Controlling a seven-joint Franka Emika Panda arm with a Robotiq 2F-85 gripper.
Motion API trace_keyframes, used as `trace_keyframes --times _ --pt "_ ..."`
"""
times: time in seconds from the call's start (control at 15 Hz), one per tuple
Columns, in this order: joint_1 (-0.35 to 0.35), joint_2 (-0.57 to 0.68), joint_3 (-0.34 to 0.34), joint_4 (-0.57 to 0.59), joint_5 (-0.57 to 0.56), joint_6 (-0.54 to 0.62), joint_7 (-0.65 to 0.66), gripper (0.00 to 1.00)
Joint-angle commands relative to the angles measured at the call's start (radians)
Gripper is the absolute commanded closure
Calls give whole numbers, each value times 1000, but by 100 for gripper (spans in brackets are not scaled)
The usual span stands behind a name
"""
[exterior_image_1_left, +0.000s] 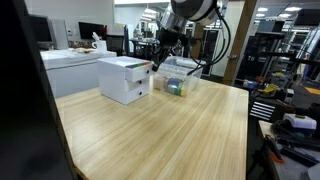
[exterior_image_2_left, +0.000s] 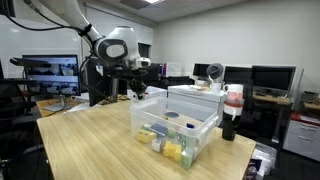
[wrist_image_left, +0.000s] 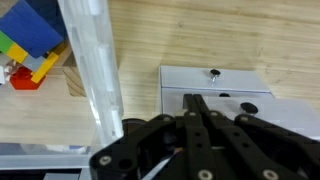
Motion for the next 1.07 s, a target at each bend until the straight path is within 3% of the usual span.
trace_keyframes --times 0.0,0.73,1.0 --pt "-34 -36 37 23 36 -97 -27 95" --pt "-33 -42 36 76 86 -125 -38 95" --pt "-47 -16 48 55 145 -116 -122 95"
